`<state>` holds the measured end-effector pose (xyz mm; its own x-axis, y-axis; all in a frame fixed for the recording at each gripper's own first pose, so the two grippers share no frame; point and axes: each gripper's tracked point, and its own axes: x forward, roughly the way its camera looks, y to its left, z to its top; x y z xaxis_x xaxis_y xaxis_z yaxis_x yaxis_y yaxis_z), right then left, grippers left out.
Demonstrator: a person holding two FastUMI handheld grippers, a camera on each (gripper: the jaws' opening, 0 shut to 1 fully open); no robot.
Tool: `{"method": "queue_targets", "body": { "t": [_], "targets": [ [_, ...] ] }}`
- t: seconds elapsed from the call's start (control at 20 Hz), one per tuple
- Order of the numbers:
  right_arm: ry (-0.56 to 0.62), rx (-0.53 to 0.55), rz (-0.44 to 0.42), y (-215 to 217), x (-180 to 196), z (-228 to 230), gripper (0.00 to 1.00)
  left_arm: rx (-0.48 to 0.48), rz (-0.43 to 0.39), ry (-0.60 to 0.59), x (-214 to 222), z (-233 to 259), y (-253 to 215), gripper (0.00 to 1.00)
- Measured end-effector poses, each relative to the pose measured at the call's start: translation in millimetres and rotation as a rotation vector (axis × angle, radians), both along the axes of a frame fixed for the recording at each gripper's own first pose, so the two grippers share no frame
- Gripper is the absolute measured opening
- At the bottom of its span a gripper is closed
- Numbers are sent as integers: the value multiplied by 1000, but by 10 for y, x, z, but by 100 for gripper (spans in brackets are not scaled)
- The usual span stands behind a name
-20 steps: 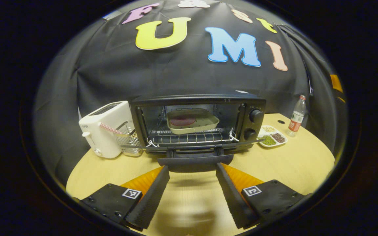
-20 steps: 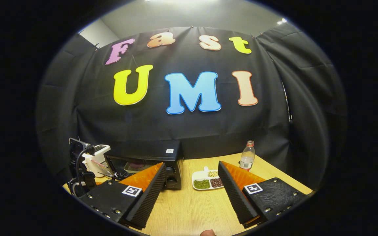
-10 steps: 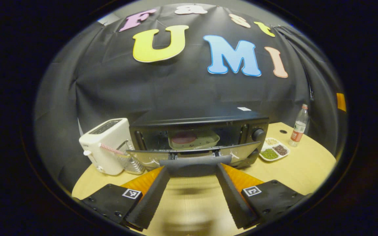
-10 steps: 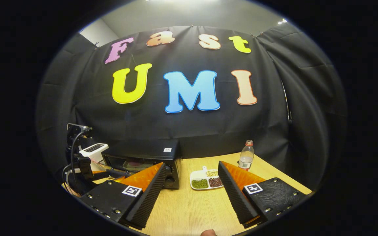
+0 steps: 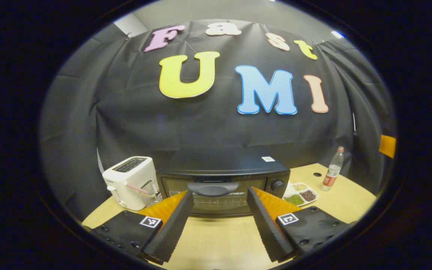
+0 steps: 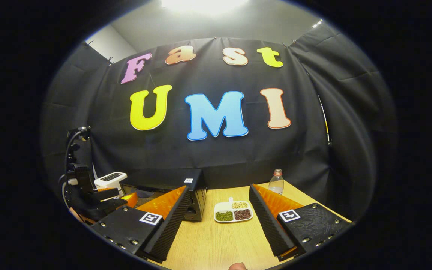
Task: Open the electric oven with the left hand, put the food in, and close the electric oven.
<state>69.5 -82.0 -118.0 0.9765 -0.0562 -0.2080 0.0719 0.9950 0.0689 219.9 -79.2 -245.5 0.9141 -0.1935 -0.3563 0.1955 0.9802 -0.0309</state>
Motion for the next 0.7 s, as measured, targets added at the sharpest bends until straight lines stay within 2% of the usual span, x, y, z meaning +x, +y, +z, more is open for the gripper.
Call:
{"method": "queue_targets", "body": {
  "t": [0.05, 0.1, 0.15, 0.2, 0.25, 0.3, 0.35, 0.4, 0.55, 0.7],
  "targets": [
    [-11, -3, 8, -56, -55, 53, 97, -8, 9, -16, -104, 146, -17, 100],
    [-22, -5, 17, -107, -119, 111, 97, -14, 16, -34, -232, 300, -40, 91],
    [-33, -3, 26, -156, -178, 161, 97, -18, 25, -47, -346, 442, -59, 100],
    [-42, -2, 41, -191, -245, 203, 98, -24, 32, -63, -487, 592, -78, 91],
    [-47, -5, 55, -241, -302, 244, 98, -27, 46, -83, -609, 742, -89, 91],
    [-50, -12, 69, -294, -365, 268, 98, -28, 55, -100, -765, 883, -99, 100],
    [-47, -17, 80, -351, -431, 294, 97, -28, 60, -115, -917, 1014, -132, 97],
    [-42, -14, 92, -410, -515, 326, 97, -27, 62, -127, -1075, 1125, -170, 100],
    [-51, 6, 108, -538, -723, 484, 98, -21, 73, -150, -1505, 1413, -251, 100],
    [-78, -19, 121, -618, -871, 609, 97, -31, 73, -171, -1838, 1629, -321, 100]
  ]
}}
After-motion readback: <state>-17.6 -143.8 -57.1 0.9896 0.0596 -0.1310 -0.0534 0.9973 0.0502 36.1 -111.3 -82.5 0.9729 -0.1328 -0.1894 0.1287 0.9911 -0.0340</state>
